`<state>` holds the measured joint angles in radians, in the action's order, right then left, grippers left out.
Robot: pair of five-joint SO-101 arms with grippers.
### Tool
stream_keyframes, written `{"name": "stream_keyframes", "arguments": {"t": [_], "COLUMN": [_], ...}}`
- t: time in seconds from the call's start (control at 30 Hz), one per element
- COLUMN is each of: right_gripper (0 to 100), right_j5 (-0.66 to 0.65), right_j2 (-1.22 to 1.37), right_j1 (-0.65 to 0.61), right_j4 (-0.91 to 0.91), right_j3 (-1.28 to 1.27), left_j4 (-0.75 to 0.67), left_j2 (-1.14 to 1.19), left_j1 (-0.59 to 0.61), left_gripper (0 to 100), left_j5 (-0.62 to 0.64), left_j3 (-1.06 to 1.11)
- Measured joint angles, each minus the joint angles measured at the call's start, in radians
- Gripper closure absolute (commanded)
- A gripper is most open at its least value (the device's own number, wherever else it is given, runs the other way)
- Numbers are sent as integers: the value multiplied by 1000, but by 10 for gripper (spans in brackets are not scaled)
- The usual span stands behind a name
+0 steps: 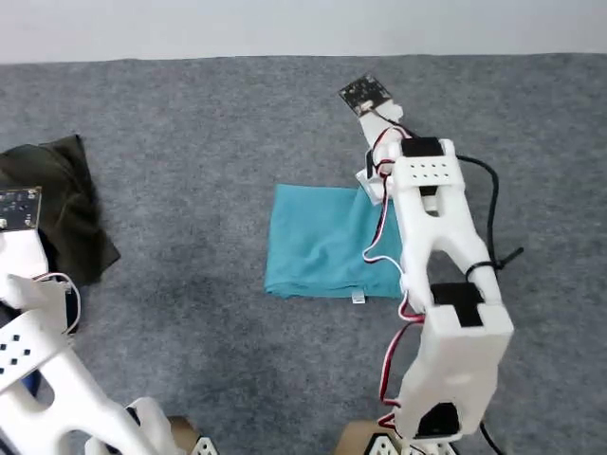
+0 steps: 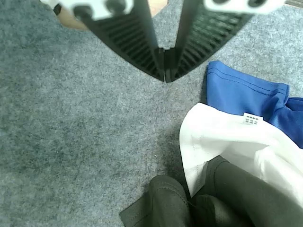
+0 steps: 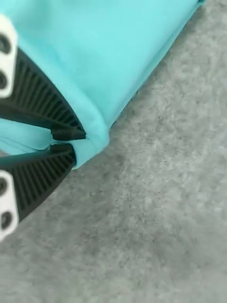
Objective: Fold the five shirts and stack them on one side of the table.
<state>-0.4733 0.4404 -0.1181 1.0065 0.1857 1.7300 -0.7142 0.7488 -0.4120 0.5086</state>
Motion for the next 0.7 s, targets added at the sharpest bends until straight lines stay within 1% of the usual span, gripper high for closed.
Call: {"name": "stream_keyframes", "arguments": {"t": [0.2, 0.3, 0.37, 0.53, 0.6, 0.7], "right_gripper": [987, 980, 939, 749, 736, 768], "right_j5": [0, 0, 0, 0, 0, 0], "right_j2": [115, 121, 121, 121, 121, 109], "right_j1": [17, 18, 21, 41, 49, 55], "right_j4": [9, 58, 86, 189, 253, 364], "right_j3": [146, 218, 236, 253, 278, 327], "left_j4": [0, 0, 0, 0, 0, 0], "left_j2": [0, 0, 0, 0, 0, 0], "left_j1": [0, 0, 0, 0, 0, 0], "left_gripper": [995, 995, 995, 995, 995, 995], "left_j5": [0, 0, 0, 0, 0, 0], "left_j3": [0, 0, 0, 0, 0, 0]}}
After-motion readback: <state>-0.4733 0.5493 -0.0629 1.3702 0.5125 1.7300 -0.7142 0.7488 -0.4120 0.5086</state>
